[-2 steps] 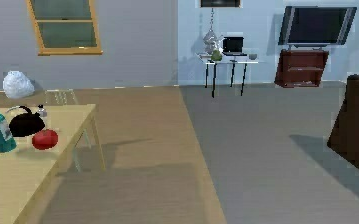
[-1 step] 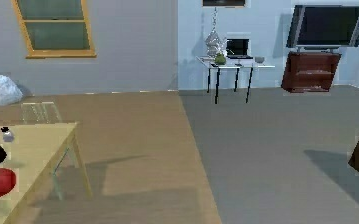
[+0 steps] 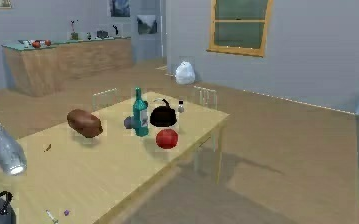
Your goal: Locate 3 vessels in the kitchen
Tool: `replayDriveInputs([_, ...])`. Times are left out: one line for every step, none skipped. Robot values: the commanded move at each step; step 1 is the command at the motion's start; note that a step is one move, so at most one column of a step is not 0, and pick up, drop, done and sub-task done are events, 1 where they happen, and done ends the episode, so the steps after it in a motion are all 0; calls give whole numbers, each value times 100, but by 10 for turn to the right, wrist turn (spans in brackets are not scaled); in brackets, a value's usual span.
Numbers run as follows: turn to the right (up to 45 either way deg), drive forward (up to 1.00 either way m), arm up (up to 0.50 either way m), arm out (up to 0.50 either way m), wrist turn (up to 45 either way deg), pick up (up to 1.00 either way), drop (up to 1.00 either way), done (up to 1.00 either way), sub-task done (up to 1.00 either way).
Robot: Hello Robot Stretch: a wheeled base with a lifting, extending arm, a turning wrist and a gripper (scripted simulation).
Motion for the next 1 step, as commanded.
replayDriveInputs([-420,0,0,0,0,0,0,0,0])
